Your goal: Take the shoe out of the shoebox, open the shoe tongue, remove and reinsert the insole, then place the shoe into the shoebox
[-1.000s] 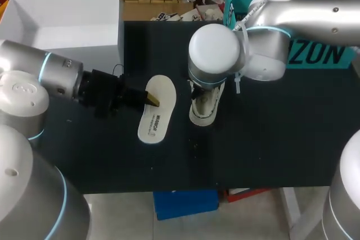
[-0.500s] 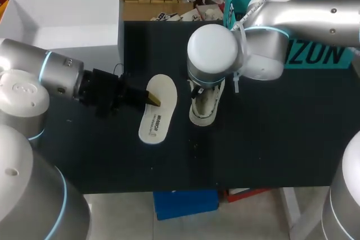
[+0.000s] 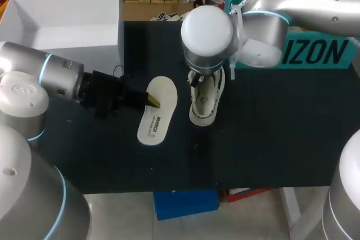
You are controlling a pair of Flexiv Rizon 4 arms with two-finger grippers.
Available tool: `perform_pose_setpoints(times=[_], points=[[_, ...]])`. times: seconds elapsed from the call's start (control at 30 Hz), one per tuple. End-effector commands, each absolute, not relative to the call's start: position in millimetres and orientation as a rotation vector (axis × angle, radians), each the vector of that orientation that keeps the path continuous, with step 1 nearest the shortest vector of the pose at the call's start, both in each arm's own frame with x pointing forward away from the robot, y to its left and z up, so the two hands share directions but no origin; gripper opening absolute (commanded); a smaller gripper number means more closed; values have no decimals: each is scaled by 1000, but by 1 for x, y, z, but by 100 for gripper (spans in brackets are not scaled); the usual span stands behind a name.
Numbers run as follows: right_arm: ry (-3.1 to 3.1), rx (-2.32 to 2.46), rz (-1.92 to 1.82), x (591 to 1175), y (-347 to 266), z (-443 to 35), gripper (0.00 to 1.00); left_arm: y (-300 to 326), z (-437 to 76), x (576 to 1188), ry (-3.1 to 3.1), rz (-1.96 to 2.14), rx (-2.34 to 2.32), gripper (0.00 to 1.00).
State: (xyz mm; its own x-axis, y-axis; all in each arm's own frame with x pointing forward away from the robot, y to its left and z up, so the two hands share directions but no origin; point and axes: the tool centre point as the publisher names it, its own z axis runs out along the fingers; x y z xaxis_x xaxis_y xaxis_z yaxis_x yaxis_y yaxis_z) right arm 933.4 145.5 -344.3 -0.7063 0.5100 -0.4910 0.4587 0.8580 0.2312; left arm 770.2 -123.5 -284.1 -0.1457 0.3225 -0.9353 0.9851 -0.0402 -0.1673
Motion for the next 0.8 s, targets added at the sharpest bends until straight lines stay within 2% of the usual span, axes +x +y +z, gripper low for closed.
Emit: perform_pose_setpoints(times=[0.03,0.8], points=[[2474,692,105,939,150,-336,0,-121,-283,769,1534,-1205,1418,0],[2515,556,33,978,171,-337,0,-122,-281,770,1515,-1207,1408,0]])
